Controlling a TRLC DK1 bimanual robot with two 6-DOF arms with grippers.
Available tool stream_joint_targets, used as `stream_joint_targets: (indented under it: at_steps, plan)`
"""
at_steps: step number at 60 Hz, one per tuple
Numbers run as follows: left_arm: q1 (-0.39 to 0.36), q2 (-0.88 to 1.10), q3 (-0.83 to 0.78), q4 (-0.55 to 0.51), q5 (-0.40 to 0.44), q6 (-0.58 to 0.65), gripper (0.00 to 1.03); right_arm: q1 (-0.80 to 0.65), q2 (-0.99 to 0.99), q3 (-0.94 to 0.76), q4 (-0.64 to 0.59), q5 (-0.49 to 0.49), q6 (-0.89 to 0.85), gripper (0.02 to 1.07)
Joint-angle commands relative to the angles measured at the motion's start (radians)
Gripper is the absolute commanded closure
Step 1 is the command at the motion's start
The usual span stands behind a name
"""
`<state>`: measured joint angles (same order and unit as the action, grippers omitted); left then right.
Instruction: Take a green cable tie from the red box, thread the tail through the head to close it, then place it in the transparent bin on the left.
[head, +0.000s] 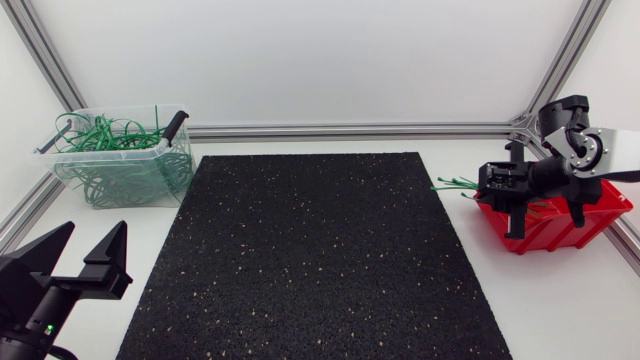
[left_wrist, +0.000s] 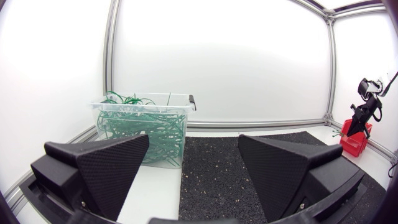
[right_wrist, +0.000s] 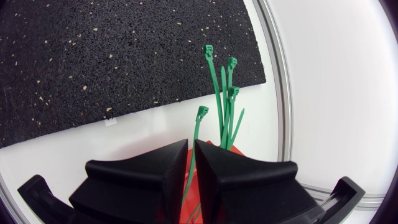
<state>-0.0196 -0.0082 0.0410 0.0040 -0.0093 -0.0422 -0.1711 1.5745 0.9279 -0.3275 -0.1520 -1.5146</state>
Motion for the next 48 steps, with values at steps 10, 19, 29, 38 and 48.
stream_joint_targets:
  at_steps: [10,19,29,38,48]
  plan:
    - [-0.002,0.004,-0.038,-0.03,-0.001,0.001,0.03,0.008,0.016,-0.021,0.036,0.017,-0.004,0.91]
    - [-0.005,0.005,-0.036,-0.03,-0.001,0.001,0.03,0.013,0.044,-0.015,0.054,0.028,0.002,0.91]
    - [-0.006,0.005,-0.038,-0.03,-0.001,0.001,0.03,0.013,0.056,-0.015,0.064,0.032,0.004,0.9]
    - [-0.006,0.007,-0.038,-0.03,-0.001,0.001,0.03,0.013,0.058,-0.017,0.071,0.032,0.005,0.84]
    - [-0.006,0.008,-0.038,-0.03,-0.001,0.001,0.03,0.012,0.018,-0.026,0.068,0.029,0.008,0.8]
